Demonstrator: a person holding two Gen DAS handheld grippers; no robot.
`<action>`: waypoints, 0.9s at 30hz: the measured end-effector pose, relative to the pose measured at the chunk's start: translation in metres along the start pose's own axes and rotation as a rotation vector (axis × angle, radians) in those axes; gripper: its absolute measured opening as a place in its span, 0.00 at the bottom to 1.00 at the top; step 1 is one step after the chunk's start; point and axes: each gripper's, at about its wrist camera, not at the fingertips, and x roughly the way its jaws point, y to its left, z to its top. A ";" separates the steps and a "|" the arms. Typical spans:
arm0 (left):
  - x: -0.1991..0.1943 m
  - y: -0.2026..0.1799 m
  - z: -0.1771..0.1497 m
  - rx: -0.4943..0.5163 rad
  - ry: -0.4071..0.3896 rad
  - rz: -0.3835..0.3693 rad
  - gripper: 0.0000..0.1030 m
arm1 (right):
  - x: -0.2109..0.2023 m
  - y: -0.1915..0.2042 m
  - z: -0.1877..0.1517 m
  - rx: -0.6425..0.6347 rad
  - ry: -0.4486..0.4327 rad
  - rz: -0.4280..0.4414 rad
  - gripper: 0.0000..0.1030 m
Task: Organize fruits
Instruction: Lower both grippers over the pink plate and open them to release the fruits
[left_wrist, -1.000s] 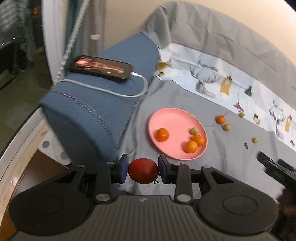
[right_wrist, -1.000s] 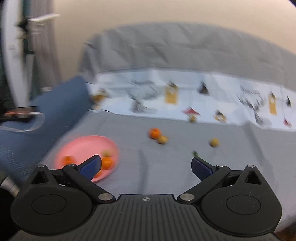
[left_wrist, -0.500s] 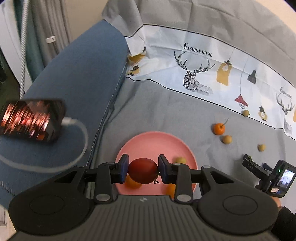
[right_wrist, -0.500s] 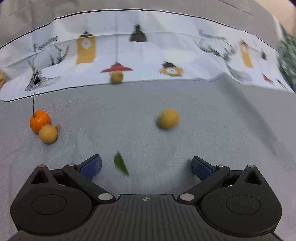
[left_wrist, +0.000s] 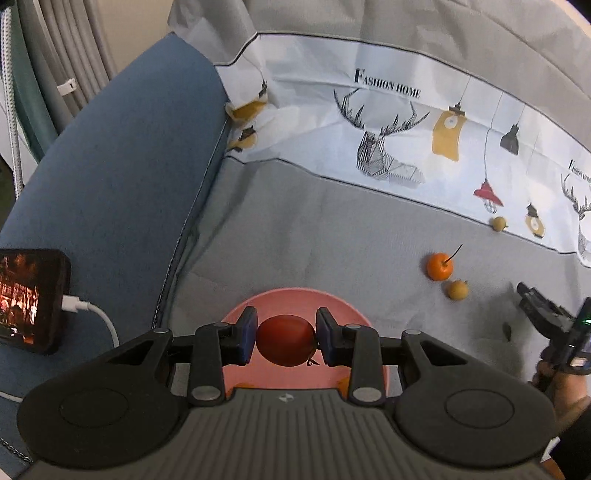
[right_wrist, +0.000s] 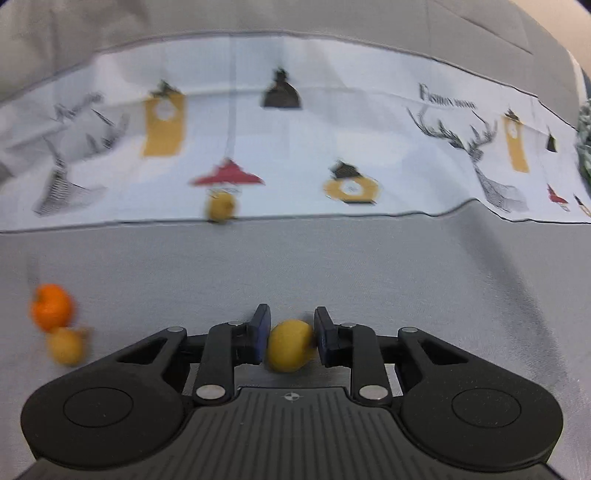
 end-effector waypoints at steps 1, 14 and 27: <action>0.001 0.003 -0.001 -0.001 0.002 0.001 0.37 | -0.011 0.008 0.001 -0.013 -0.006 0.014 0.26; -0.002 0.053 -0.020 -0.032 -0.026 0.035 0.37 | -0.139 0.156 -0.006 -0.002 -0.007 0.509 0.26; -0.007 0.058 -0.036 0.002 -0.088 -0.022 0.99 | -0.132 0.167 -0.014 0.120 0.130 0.660 0.63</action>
